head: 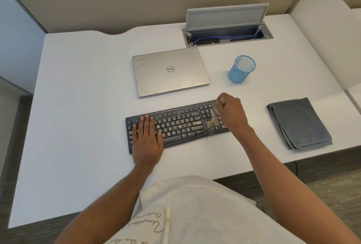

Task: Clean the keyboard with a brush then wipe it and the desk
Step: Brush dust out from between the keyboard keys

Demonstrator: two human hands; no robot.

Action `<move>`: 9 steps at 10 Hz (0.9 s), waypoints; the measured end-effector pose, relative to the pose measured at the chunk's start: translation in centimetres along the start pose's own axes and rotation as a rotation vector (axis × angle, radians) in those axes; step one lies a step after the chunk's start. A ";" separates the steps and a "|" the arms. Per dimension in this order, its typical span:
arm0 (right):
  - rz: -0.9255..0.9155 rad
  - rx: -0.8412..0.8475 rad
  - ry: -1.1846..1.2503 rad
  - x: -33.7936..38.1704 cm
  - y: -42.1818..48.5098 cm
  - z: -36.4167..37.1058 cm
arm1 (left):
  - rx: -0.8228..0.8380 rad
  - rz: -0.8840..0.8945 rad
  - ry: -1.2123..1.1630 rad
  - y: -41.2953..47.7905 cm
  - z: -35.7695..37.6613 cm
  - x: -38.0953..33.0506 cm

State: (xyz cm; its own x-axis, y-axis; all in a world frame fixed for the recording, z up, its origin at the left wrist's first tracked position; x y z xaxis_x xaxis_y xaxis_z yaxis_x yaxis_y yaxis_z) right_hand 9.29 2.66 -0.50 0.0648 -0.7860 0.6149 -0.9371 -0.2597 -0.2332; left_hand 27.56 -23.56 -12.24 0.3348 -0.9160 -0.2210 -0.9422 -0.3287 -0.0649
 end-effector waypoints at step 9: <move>0.044 -0.001 -0.060 0.0 0.3 1.2 | -0.006 0.009 -0.010 0.0 0.0 0.0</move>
State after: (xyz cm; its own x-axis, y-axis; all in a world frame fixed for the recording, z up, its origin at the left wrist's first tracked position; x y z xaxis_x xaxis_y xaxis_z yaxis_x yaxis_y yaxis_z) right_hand 9.46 1.90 -1.46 0.0443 -0.8290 0.5575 -0.9400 -0.2236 -0.2578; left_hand 27.54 -23.61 -12.24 0.3261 -0.9166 -0.2314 -0.9451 -0.3218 -0.0570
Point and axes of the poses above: each hand's wrist, its own y-axis towards the middle knuckle, its own z-axis out of the palm, x = y × z, the point moved 8 cm from there along y, towards the middle knuckle, and after that the axes turned 8 degrees about x, right-handed, at the moved point
